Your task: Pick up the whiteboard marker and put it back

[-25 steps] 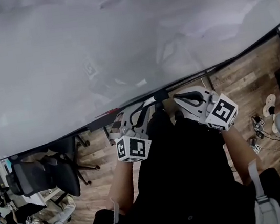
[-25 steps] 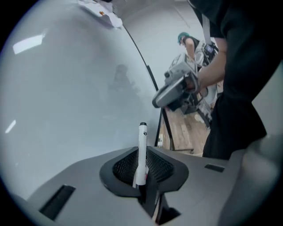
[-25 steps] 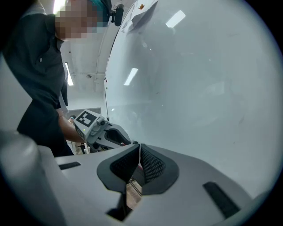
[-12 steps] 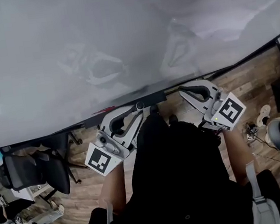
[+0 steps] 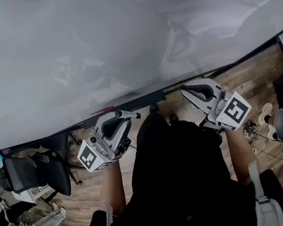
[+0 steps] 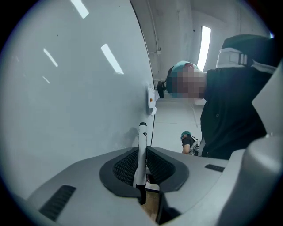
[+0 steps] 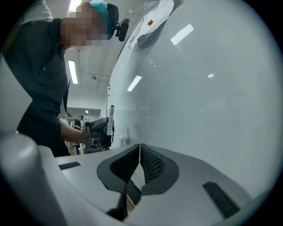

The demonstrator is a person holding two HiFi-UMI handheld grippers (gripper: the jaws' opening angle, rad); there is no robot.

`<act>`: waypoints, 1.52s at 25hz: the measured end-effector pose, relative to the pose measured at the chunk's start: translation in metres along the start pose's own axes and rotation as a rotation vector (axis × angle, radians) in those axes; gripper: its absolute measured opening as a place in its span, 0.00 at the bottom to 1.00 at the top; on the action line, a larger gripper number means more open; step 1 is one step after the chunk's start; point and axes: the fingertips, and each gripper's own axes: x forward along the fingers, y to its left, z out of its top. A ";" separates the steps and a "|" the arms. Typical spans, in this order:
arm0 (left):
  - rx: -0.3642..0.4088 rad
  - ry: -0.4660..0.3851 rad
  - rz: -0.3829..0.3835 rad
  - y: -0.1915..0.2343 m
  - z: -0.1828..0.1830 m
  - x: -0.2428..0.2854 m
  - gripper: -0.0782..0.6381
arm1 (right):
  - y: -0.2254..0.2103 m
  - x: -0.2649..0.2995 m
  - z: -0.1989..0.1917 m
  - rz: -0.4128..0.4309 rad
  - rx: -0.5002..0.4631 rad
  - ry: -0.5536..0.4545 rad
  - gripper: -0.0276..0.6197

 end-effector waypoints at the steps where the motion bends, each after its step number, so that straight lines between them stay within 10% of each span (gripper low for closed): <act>1: -0.001 0.014 -0.006 -0.001 -0.005 -0.001 0.21 | 0.000 0.000 0.001 -0.002 0.000 -0.001 0.07; 38: -0.043 0.104 -0.023 -0.005 -0.030 -0.023 0.21 | 0.032 0.034 0.002 0.069 0.052 -0.005 0.07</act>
